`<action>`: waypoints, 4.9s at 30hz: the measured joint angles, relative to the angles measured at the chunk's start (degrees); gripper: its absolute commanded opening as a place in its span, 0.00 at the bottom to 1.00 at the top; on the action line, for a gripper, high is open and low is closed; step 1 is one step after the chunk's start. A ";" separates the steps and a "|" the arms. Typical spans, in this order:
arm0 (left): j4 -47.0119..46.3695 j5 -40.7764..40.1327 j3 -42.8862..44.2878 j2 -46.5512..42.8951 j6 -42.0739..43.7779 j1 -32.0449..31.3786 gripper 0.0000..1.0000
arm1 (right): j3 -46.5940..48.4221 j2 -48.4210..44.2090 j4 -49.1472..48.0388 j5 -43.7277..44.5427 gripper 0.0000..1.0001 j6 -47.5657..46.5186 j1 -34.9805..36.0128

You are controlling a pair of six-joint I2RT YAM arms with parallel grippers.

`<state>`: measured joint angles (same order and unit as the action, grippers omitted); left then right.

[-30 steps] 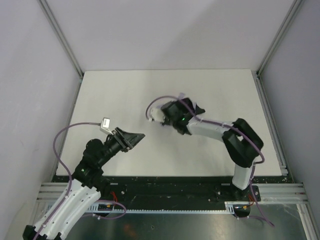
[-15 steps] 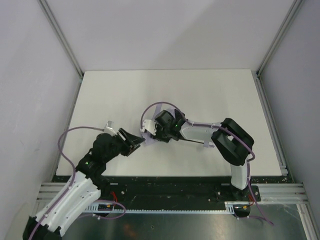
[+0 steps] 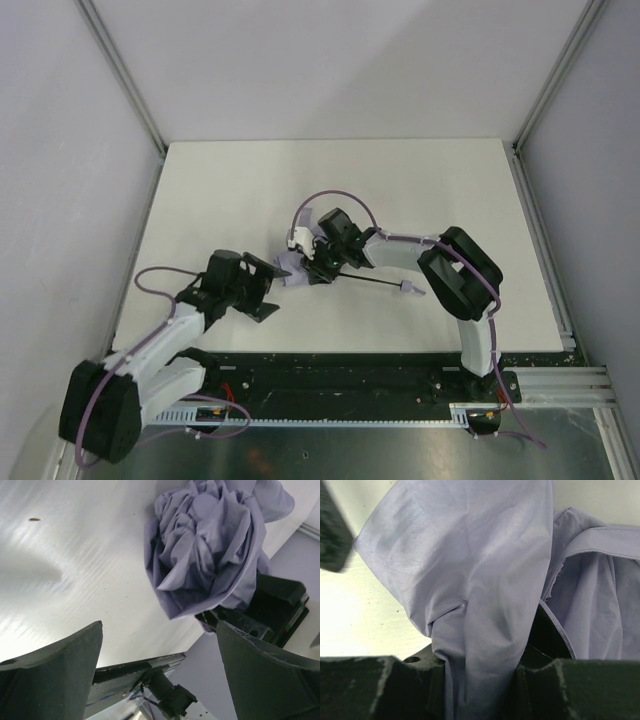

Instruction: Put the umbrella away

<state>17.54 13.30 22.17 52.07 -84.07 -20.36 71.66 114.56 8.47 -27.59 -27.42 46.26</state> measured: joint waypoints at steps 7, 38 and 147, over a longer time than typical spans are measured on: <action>-7.65 1.25 4.48 12.55 -1.53 0.24 0.99 | -0.07 0.28 0.00 -4.02 0.00 0.63 -0.63; -23.67 -0.35 9.22 36.33 -6.38 -0.20 0.03 | -0.55 -0.42 0.74 -4.52 0.07 1.09 -0.72; -37.48 -1.38 7.56 38.69 4.11 -6.10 0.19 | -10.32 8.37 -36.85 -35.65 0.01 60.78 -11.54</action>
<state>-19.94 11.92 29.74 90.76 -79.96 -26.46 61.34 122.93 -28.38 -63.24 33.36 34.72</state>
